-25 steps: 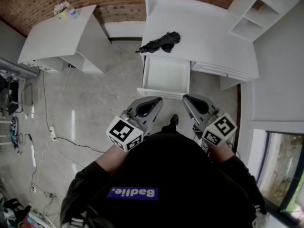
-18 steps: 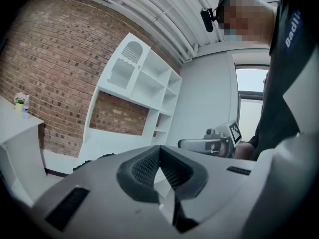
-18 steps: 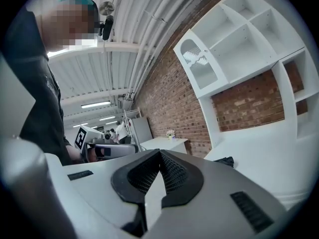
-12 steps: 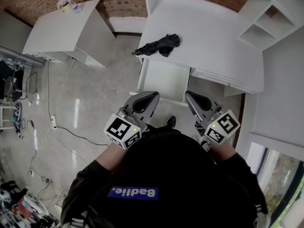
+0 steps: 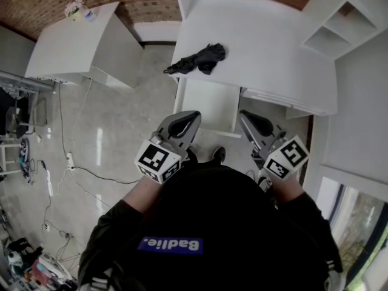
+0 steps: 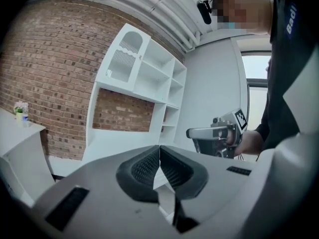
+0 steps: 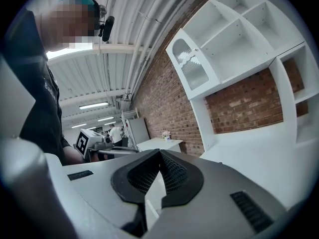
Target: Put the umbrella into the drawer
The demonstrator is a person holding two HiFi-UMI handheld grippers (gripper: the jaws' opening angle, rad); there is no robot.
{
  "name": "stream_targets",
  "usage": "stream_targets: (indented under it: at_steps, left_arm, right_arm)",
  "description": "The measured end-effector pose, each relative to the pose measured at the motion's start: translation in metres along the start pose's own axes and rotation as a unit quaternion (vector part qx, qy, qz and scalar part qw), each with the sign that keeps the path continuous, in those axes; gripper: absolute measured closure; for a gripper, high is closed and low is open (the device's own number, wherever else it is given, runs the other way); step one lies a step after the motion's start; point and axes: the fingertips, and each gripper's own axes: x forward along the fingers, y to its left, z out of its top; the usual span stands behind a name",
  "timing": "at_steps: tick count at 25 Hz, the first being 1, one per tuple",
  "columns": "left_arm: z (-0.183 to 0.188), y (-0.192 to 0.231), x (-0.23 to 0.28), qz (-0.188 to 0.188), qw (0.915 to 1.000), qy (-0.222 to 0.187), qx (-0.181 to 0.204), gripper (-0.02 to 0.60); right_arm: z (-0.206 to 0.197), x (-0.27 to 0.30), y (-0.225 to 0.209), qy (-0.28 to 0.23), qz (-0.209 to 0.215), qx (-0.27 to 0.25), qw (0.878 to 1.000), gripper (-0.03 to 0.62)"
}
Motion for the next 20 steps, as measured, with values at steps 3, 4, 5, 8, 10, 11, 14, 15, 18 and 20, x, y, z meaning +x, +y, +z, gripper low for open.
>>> stream_targets:
  at_steps: [3, 4, 5, 8, 10, 11, 14, 15, 18, 20]
  left_arm:
    - [-0.005, 0.012, 0.010, -0.009, 0.9998, 0.014, 0.010, 0.577]
    - [-0.007, 0.017, 0.013, -0.013, 0.9997, 0.019, 0.013, 0.575]
    - [-0.008, 0.021, 0.016, -0.016, 0.9995, 0.023, 0.016, 0.572]
    - [-0.010, 0.036, 0.026, -0.030, 0.9987, 0.032, 0.025, 0.560]
    - [-0.012, 0.045, 0.032, -0.040, 0.9981, 0.037, 0.030, 0.552]
    - [-0.013, 0.049, 0.034, -0.044, 0.9976, 0.042, 0.033, 0.546]
    - [-0.018, 0.064, 0.045, -0.057, 0.9956, 0.058, 0.047, 0.528]
    - [-0.021, 0.070, 0.049, -0.060, 0.9947, 0.064, 0.053, 0.522]
    - [-0.029, 0.089, 0.062, -0.069, 0.9916, 0.084, 0.070, 0.498]
    - [-0.033, 0.102, 0.071, -0.073, 0.9893, 0.095, 0.084, 0.479]
  right_arm:
    - [0.003, 0.005, -0.004, 0.001, -0.014, 0.000, 1.000, 0.565]
    - [0.004, 0.007, -0.005, 0.001, -0.018, 0.002, 1.000, 0.565]
    - [0.004, 0.009, -0.006, 0.001, -0.023, 0.003, 1.000, 0.565]
    - [0.004, 0.017, -0.009, 0.004, -0.035, 0.005, 0.999, 0.565]
    - [0.003, 0.022, -0.010, 0.006, -0.046, 0.008, 0.999, 0.565]
    - [0.004, 0.024, -0.010, 0.006, -0.051, 0.010, 0.999, 0.565]
    - [0.007, 0.030, -0.014, 0.005, -0.066, 0.012, 0.998, 0.565]
    - [0.007, 0.032, -0.016, 0.005, -0.071, 0.013, 0.997, 0.565]
    - [0.007, 0.036, -0.021, 0.007, -0.087, 0.018, 0.996, 0.565]
    - [0.005, 0.039, -0.024, 0.010, -0.096, 0.022, 0.995, 0.565]
